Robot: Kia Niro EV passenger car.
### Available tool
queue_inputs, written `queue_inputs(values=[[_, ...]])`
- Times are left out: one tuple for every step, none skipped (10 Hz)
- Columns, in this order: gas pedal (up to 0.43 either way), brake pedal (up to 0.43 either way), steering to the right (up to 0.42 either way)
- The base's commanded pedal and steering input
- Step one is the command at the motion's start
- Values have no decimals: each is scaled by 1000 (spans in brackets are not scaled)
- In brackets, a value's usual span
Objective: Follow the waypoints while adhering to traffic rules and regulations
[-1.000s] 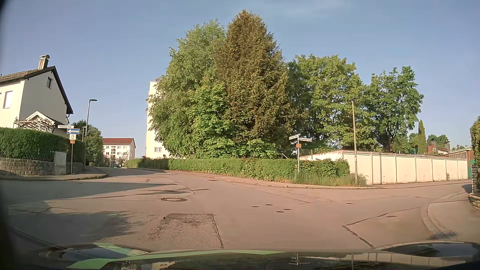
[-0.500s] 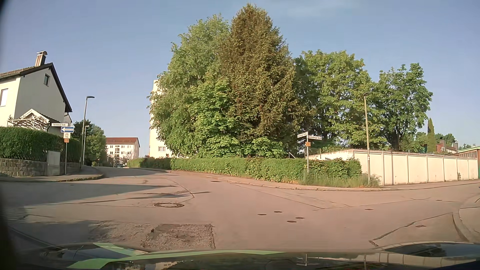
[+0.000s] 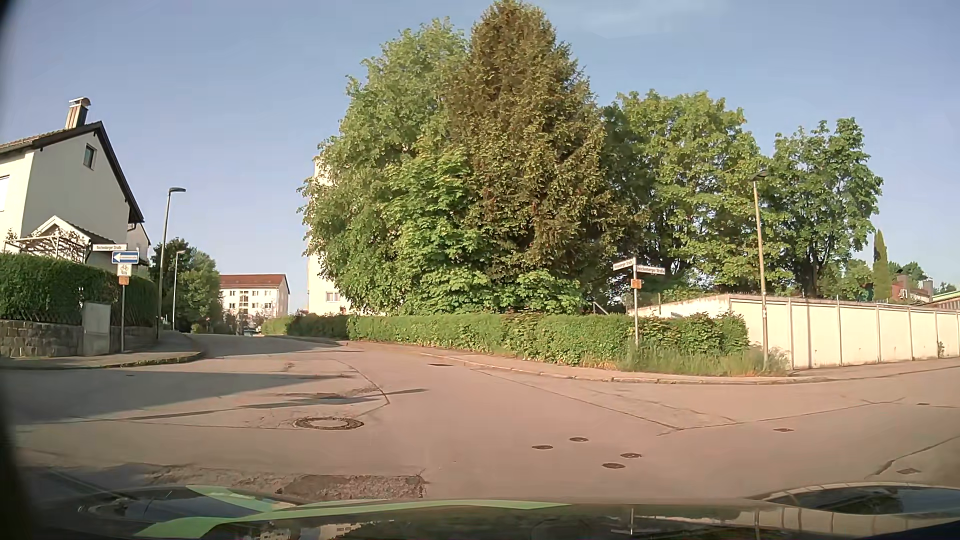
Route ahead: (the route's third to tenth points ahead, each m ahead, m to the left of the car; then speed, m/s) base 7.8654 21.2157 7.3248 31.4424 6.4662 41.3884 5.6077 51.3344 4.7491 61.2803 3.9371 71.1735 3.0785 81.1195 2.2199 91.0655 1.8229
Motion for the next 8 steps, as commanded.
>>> queue_inputs(values=[[47, 0, -141], [47, 0, -154], [59, 0, -164], [59, 0, -183], [67, 0, -203], [67, 0, -220], [79, 0, -240], [79, 0, -262]])
